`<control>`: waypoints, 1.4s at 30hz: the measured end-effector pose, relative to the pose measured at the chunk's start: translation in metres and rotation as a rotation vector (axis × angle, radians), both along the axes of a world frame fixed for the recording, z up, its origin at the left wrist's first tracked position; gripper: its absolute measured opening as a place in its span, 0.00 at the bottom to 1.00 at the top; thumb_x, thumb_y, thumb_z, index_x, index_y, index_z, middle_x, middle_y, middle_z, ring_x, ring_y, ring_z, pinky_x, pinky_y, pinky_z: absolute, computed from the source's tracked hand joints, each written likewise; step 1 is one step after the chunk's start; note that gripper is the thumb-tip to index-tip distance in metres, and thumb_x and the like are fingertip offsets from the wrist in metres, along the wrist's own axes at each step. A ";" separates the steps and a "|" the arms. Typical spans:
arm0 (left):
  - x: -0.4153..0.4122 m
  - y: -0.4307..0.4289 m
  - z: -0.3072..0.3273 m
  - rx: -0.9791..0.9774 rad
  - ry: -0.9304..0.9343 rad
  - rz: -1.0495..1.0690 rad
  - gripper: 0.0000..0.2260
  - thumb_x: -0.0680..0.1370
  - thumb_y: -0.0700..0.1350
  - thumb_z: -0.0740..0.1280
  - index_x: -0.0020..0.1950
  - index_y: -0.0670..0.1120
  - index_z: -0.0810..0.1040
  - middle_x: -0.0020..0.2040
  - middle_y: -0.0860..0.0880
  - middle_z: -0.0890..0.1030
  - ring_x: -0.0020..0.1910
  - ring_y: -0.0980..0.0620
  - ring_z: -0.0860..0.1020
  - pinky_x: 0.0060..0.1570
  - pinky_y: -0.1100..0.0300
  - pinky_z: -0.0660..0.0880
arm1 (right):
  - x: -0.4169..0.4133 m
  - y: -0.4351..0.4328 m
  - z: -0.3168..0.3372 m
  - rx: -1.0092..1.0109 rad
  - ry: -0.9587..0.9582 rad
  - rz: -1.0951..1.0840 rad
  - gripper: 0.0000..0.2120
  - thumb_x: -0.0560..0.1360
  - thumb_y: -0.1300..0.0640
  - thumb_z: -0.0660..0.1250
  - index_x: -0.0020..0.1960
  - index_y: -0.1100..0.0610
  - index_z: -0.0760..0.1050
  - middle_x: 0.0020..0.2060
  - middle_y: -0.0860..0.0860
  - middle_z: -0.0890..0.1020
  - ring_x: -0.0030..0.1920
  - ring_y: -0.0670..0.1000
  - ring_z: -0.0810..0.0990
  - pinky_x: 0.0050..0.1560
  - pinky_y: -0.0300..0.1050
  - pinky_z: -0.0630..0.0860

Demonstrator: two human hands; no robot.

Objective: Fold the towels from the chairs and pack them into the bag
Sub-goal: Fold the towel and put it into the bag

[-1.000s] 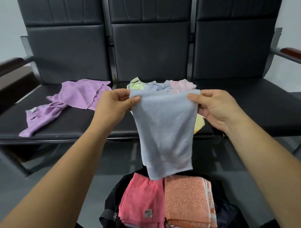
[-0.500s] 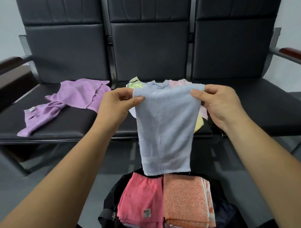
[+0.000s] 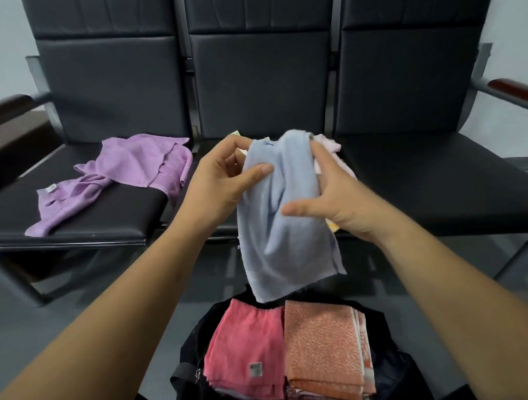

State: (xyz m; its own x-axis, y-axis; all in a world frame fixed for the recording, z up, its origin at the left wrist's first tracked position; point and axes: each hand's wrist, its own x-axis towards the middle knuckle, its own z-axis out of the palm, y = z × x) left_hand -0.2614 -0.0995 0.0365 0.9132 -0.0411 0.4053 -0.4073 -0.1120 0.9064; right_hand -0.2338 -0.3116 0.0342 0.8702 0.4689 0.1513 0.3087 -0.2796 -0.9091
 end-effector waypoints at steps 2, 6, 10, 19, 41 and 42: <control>-0.001 -0.003 -0.001 0.039 -0.009 -0.027 0.11 0.75 0.43 0.76 0.49 0.51 0.75 0.39 0.41 0.78 0.42 0.46 0.77 0.44 0.51 0.75 | -0.003 0.014 -0.009 -0.001 -0.025 -0.037 0.53 0.63 0.48 0.84 0.79 0.42 0.58 0.68 0.33 0.70 0.72 0.42 0.70 0.69 0.49 0.74; -0.002 -0.001 0.002 -0.112 0.181 -0.061 0.24 0.71 0.47 0.80 0.58 0.45 0.72 0.49 0.47 0.84 0.49 0.48 0.83 0.49 0.53 0.79 | -0.001 0.019 -0.006 0.364 0.085 -0.102 0.36 0.68 0.61 0.80 0.72 0.52 0.70 0.63 0.50 0.81 0.63 0.51 0.81 0.61 0.53 0.80; -0.008 0.014 -0.010 0.306 0.544 -0.322 0.19 0.71 0.49 0.80 0.59 0.44 0.84 0.58 0.47 0.85 0.59 0.47 0.83 0.65 0.47 0.76 | -0.001 0.005 0.011 0.738 0.287 -0.084 0.24 0.75 0.71 0.71 0.68 0.60 0.72 0.55 0.57 0.84 0.55 0.56 0.85 0.55 0.52 0.83; -0.009 -0.009 -0.005 -0.516 0.518 -0.204 0.12 0.77 0.44 0.68 0.59 0.44 0.81 0.55 0.43 0.85 0.55 0.47 0.84 0.60 0.50 0.80 | 0.016 -0.005 -0.015 0.519 0.592 -0.108 0.25 0.78 0.41 0.70 0.72 0.45 0.72 0.64 0.52 0.83 0.62 0.54 0.83 0.64 0.56 0.78; 0.005 0.025 -0.018 0.003 0.480 0.024 0.10 0.77 0.45 0.72 0.56 0.42 0.84 0.52 0.43 0.87 0.53 0.44 0.85 0.55 0.49 0.81 | 0.025 -0.018 -0.024 0.365 0.333 -0.348 0.16 0.77 0.65 0.72 0.61 0.50 0.79 0.61 0.54 0.80 0.58 0.56 0.84 0.59 0.57 0.82; 0.004 0.025 -0.018 -0.035 0.486 0.033 0.10 0.77 0.45 0.73 0.55 0.41 0.84 0.51 0.44 0.87 0.51 0.45 0.86 0.52 0.51 0.82 | 0.026 -0.018 -0.024 0.464 0.413 -0.355 0.16 0.76 0.65 0.73 0.62 0.53 0.80 0.60 0.55 0.82 0.57 0.55 0.85 0.58 0.55 0.83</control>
